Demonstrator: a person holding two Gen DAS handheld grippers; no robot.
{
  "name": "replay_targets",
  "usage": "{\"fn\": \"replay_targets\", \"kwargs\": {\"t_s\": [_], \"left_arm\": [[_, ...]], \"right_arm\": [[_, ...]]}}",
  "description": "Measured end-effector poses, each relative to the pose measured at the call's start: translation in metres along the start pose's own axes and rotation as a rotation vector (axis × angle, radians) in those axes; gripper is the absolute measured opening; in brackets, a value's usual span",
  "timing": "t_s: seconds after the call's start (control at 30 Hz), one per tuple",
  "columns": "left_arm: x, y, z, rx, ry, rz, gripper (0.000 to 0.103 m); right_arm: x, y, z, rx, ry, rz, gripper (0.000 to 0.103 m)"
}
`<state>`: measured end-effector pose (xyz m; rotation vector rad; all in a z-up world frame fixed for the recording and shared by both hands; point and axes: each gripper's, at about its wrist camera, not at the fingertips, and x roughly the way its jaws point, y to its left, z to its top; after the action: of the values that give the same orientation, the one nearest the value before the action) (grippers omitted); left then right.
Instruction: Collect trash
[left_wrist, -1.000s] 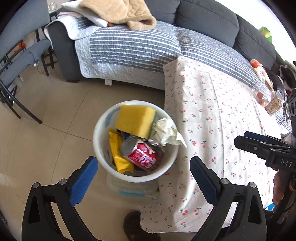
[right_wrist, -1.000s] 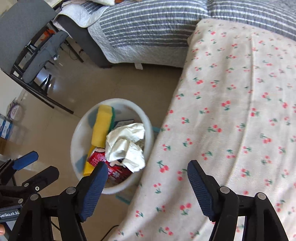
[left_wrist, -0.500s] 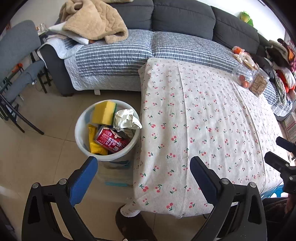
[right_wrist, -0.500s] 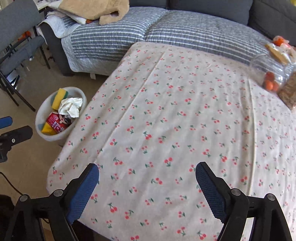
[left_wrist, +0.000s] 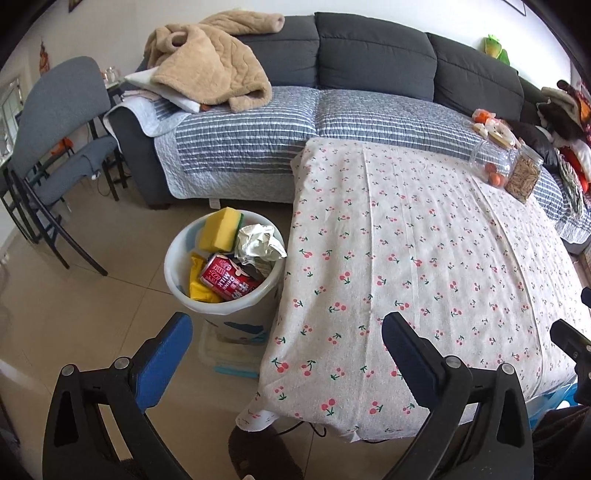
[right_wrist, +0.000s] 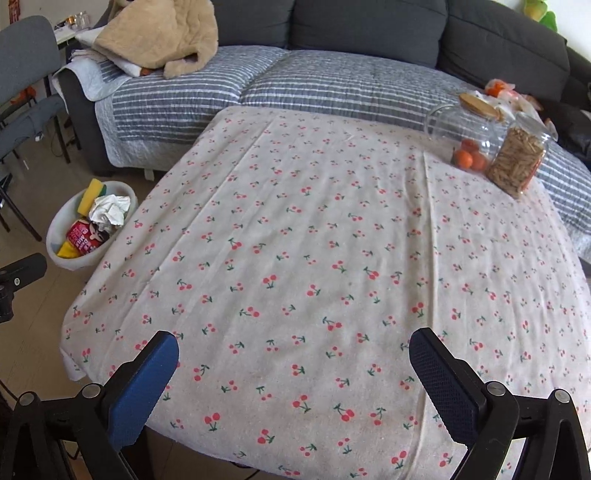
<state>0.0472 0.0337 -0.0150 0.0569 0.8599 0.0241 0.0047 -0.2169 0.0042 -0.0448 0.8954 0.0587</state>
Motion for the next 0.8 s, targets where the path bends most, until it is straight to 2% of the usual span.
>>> {"fn": "replay_targets", "kwargs": {"t_s": [0.37, 0.8], "left_arm": [[-0.0027, -0.0081, -0.0039, -0.006, -0.015, 0.003, 0.103], [-0.0025, -0.002, -0.0035, -0.026, -0.021, 0.007, 0.103]], "right_arm": [[-0.0098, 0.0011, -0.0047, 0.005, -0.086, -0.08, 0.102], [-0.0051, 0.0059, 0.0005, 0.02, -0.098, -0.058, 0.102]]}}
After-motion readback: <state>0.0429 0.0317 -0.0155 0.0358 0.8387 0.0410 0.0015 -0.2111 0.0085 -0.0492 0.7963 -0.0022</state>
